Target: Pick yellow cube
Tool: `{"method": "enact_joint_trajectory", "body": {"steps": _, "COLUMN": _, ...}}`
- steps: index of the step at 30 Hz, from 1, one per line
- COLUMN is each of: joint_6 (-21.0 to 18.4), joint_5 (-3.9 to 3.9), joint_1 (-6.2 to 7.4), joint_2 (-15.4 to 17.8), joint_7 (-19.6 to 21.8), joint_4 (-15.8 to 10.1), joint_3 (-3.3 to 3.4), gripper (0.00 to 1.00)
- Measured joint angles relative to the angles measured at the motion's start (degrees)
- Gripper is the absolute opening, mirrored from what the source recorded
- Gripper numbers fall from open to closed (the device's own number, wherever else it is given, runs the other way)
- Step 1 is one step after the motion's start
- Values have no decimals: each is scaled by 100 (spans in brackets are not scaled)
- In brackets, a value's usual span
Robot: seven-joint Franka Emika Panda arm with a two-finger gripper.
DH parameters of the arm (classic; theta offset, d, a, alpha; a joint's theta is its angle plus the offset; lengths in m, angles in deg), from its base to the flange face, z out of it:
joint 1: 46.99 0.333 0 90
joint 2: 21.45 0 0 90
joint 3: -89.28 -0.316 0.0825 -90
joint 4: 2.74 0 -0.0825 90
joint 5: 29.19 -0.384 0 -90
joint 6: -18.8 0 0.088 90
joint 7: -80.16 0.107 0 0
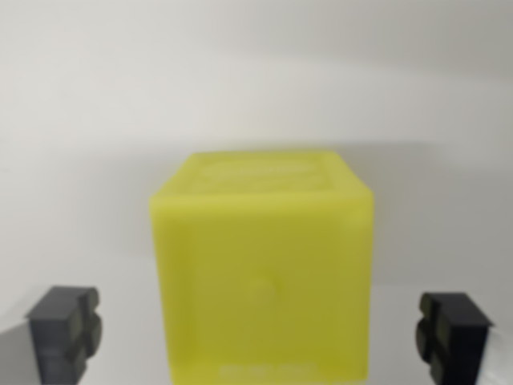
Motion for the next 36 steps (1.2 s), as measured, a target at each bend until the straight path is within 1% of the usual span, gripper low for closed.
{"method": "enact_joint_trajectory", "body": {"steps": 13, "joint_6": 274, "joint_5": 16, "joint_1": -9, "joint_2": -422, "joint_7": -4, "joint_4": 135, "joint_3": 0, "gripper": 100}}
{"method": "enact_joint_trajectory", "body": {"steps": 23, "joint_6": 293, "joint_5": 20, "joint_1": -11, "joint_2": -461, "joint_7": -7, "joint_4": 153, "joint_3": 0, "gripper": 100}}
{"method": "enact_joint_trajectory", "body": {"steps": 24, "joint_6": 293, "joint_5": 20, "joint_1": -12, "joint_2": -461, "joint_7": -7, "joint_4": 153, "joint_3": 0, "gripper": 0}}
{"method": "enact_joint_trajectory", "body": {"steps": 29, "joint_6": 267, "joint_5": 20, "joint_1": -12, "joint_2": -421, "joint_7": -7, "joint_4": 138, "joint_3": 0, "gripper": 0}}
{"method": "enact_joint_trajectory", "body": {"steps": 36, "joint_6": 115, "joint_5": 20, "joint_1": -12, "joint_2": -192, "joint_7": -12, "joint_4": 64, "joint_3": -1, "gripper": 0}}
